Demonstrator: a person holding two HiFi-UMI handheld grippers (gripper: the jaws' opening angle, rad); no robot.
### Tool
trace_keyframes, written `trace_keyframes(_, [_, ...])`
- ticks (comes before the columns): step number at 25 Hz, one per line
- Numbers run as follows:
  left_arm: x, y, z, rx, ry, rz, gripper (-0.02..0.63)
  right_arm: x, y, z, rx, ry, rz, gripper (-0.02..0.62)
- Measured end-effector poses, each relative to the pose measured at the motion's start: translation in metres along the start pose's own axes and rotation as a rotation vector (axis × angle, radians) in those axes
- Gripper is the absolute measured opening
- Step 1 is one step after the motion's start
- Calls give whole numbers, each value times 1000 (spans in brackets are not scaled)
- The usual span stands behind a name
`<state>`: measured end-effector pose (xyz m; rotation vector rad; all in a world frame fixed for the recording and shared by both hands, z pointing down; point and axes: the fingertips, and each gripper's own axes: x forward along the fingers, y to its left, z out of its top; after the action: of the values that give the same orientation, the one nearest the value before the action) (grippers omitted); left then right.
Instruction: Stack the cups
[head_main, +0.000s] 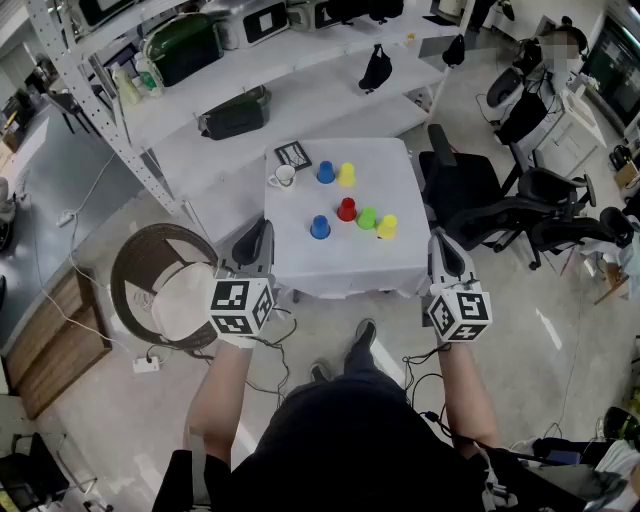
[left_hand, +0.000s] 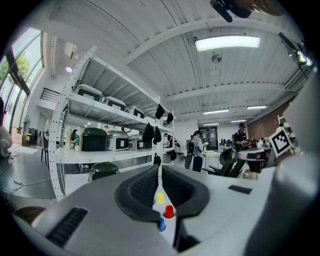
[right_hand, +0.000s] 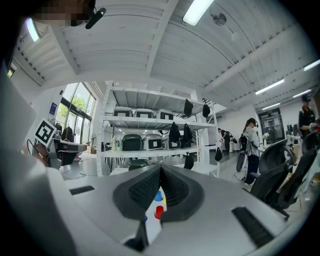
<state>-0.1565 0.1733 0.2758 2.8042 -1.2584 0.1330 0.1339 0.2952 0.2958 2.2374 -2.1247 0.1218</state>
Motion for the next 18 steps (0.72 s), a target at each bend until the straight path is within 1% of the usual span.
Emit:
trace_keyframes(11, [-2, 16, -3, -15, 2, 10, 26, 5, 9, -3, -25, 16, -4, 0])
trace_keyframes(16, [2, 17, -4, -32, -19, -6, 26, 9, 11, 6, -11, -17, 5, 0])
trace_keyframes(18, [4, 15, -6, -35, -23, -16, 26, 11, 9, 6, -13, -15, 2, 0])
